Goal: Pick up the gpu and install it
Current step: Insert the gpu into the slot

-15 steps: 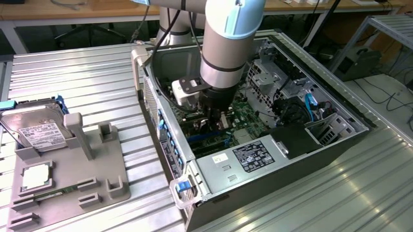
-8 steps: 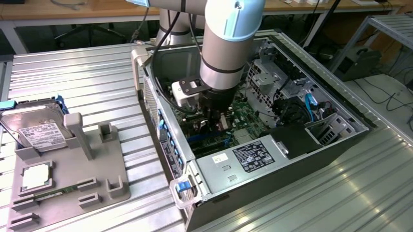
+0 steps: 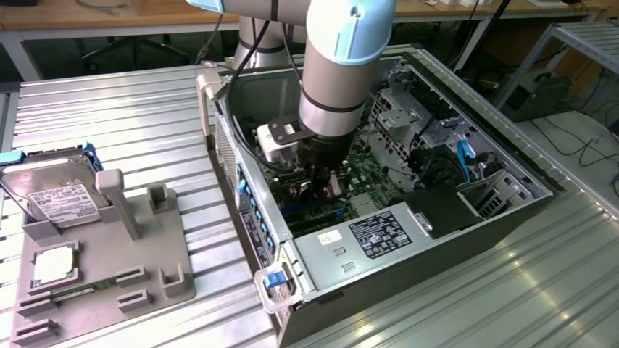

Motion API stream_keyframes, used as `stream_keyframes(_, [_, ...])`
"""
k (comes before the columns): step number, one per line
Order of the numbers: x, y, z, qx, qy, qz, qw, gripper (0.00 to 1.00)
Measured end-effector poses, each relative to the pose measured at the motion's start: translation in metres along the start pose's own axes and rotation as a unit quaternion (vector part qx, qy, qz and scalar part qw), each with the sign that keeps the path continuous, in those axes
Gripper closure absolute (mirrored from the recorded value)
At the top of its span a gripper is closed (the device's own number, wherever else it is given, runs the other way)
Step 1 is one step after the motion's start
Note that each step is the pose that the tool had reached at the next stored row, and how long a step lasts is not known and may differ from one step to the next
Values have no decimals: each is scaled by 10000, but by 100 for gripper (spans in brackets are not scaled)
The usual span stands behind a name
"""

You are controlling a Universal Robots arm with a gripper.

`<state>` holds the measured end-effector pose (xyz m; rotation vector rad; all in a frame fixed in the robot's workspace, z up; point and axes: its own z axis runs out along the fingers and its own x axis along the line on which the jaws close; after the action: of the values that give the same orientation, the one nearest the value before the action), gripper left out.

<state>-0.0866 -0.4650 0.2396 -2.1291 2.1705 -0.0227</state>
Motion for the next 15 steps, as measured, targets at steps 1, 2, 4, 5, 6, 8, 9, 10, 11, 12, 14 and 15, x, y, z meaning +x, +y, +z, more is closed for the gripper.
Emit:
stream_keyframes(1, [0, 1, 3, 0, 0, 0, 10000, 72])
stream_keyframes(2, [0, 2, 8, 1, -2, 0, 10000, 72])
stream_keyframes(4, [0, 22, -2, 1, -3, 0, 10000, 72])
stream_keyframes(5, [1, 31, 5, 0, -1, 0, 10000, 72])
stream_keyframes(6, [1, 36, 18, 0, -2, 0, 10000, 72])
stream_keyframes(8, [-2, 31, -40, 1, -2, 0, 10000, 72])
stream_keyframes(9, [-3, 41, -50, 1, -3, -1, 10000, 72])
stream_keyframes(10, [-3, 48, -50, 1, -3, -1, 10000, 72])
stream_keyframes(11, [-2, 50, -50, 1, -3, 0, 10000, 72])
stream_keyframes(12, [-2, 55, -46, -1, -2, 0, 10000, 72])
stream_keyframes(14, [3, 61, 19, -3, 2, -1, 10000, 72])
stream_keyframes(15, [2, 61, 23, -1, -2, 0, 10000, 72])
